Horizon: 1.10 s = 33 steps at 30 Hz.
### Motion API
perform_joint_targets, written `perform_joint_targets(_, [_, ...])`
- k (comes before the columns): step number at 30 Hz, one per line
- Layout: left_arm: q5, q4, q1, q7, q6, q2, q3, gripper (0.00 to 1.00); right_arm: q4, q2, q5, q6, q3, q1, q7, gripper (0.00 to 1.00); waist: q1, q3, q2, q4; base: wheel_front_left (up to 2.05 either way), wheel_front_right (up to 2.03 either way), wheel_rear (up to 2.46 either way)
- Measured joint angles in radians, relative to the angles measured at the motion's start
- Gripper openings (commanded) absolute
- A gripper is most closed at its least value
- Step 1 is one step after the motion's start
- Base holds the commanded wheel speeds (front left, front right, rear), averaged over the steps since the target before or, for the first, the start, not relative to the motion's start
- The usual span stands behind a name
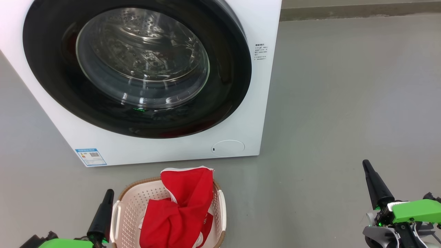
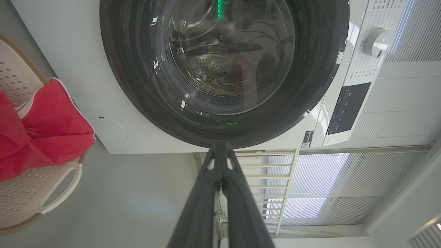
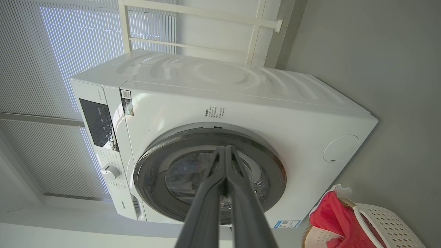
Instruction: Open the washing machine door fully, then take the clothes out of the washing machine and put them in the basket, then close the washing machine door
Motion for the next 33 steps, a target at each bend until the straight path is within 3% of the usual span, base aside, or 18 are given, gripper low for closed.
perform_joint_targets(33, [0.000,0.000,0.000,0.000,0.000,0.000,0.000,0.00,0.000,0.000,0.000,0.000,0.000,0.000,0.000,0.00,0.0000,0.000,0.0000,0.000,0.00,0.00,0.00])
